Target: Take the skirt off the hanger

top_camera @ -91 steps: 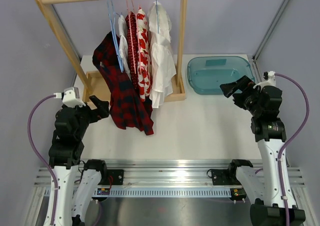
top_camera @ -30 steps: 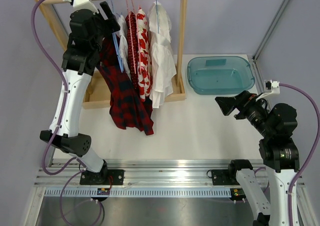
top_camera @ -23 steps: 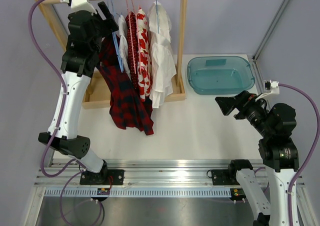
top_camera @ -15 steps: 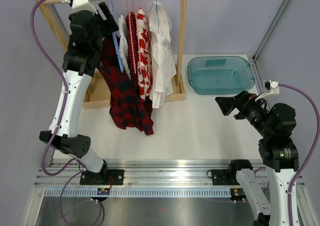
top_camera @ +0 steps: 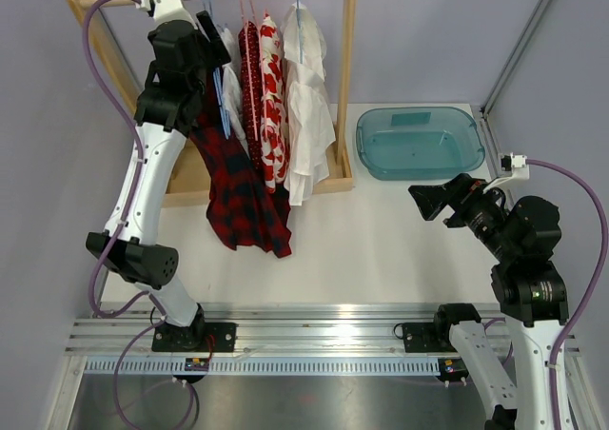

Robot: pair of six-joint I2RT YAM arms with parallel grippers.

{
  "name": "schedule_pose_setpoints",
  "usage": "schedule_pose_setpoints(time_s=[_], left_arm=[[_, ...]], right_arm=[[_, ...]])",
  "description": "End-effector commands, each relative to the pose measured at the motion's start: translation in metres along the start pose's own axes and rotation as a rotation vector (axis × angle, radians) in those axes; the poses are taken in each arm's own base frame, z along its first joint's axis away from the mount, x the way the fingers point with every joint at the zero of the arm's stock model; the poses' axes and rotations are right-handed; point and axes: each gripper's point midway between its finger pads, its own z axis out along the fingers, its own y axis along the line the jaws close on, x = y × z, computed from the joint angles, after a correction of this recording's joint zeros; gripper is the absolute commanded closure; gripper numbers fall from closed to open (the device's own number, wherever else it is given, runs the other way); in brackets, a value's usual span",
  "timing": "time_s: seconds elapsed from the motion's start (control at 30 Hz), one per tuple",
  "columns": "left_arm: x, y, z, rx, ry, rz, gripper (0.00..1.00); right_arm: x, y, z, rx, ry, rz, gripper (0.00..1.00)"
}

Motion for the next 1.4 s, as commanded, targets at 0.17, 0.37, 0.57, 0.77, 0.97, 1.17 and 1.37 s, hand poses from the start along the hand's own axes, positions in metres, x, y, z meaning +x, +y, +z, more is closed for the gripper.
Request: schedule_pose_setpoints(time_s=[0.17, 0.37, 0.57, 0.77, 0.97, 1.17, 1.37], left_arm=[[-0.019, 0.016, -0.005, -0.016, -0.077, -0.055, 0.55], [-0.031, 0.019, -0.015, -0.030, -0.084, -0.049, 1.00], [-0.040, 0.059, -0.025, -0.178, -0.111, -0.044, 0.93], [-0.026, 0.032, -0.021, 0.004, -0.052, 0.000, 0.08], [-0.031, 0.030, -0.036, 0.056, -0.066, 0.000, 0.03], [-0.040, 0.059, -0.062, -0.016, -0.093, -0.010, 0.09], [-0.045, 0.091, -0.081, -0.085, -0.152, -0.024, 0.14]], right_arm=[[-0.003, -0.002, 0.001, 0.008, -0.020, -0.035, 0.01], [-0.001, -0.003, 0.002, 0.009, -0.019, -0.034, 0.01], [-0.001, -0.002, 0.000, 0.006, -0.020, -0.035, 0.00], [-0.002, -0.001, 0.000, 0.007, -0.019, -0.036, 0.01], [-0.001, -0.001, -0.003, 0.011, -0.019, -0.046, 0.00], [0.000, -0.001, -0.004, 0.010, -0.020, -0.049, 0.01], [0.002, 0.000, -0.004, 0.002, -0.019, -0.051, 0.01]])
